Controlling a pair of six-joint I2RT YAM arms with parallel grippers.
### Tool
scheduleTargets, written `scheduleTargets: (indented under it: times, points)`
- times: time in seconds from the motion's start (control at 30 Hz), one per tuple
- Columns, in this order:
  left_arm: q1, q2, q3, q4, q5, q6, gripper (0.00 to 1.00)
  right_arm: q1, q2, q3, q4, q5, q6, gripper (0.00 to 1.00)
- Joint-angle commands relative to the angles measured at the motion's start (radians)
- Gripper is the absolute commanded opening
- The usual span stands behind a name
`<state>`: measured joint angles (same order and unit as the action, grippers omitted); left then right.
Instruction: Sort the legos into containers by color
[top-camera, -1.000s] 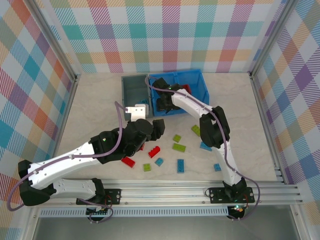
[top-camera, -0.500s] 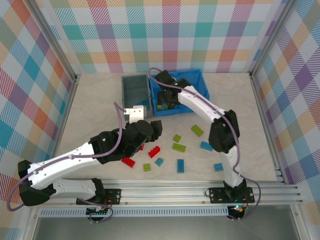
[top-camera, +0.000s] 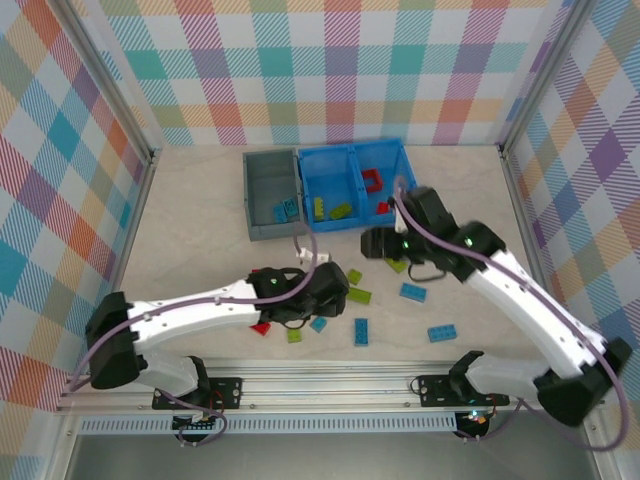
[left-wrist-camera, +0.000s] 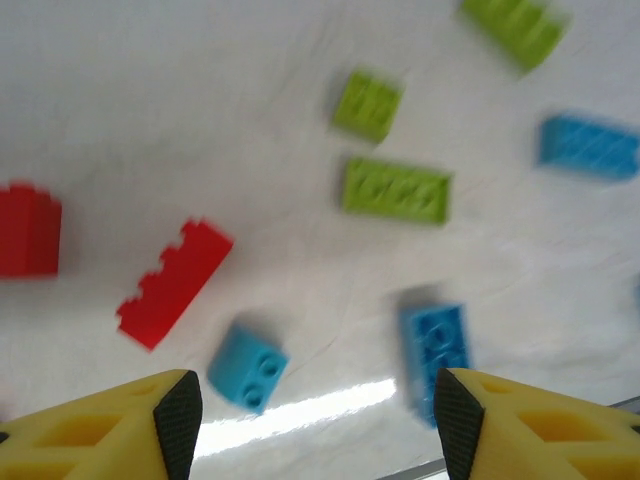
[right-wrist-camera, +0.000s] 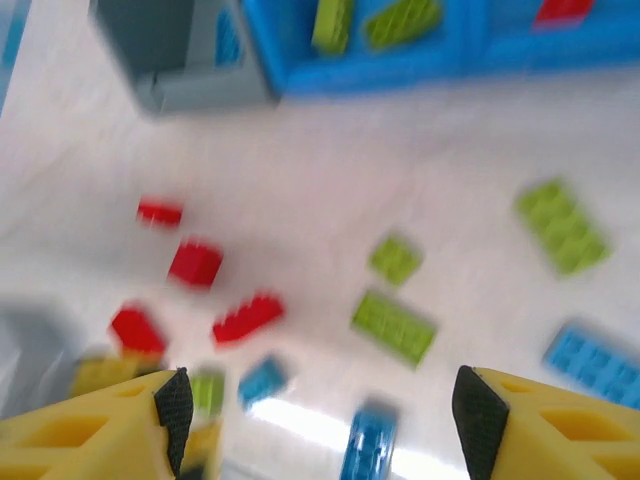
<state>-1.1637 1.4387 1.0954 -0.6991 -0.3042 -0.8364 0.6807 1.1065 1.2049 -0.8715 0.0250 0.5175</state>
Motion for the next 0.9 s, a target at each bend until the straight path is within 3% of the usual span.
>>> scheduleTargets:
  times: [0.0, 0.17, 0.4, 0.63, 0.87]
  points:
    - [-0.011, 0.059, -0.019, -0.082, 0.087, -0.067, 0.68, 0.006, -0.144, -0.124, -0.048, -0.272, 0.038, 0.72]
    - [-0.028, 0.125, -0.051, -0.071, 0.097, -0.222, 0.73, 0.009, -0.315, -0.211, -0.153, -0.296, 0.082, 0.72]
    - [-0.045, 0.129, -0.087, 0.023, 0.084, -0.64, 0.75, 0.01, -0.34, -0.219, -0.154, -0.293, 0.067, 0.72]
    - [-0.043, 0.234, -0.003, -0.043, 0.098, -0.84, 0.69, 0.01, -0.363, -0.212, -0.132, -0.367, -0.005, 0.73]
    - [-0.018, 0.291, -0.032, 0.024, 0.116, -0.878, 0.67, 0.01, -0.436, -0.191, -0.138, -0.405, -0.032, 0.76]
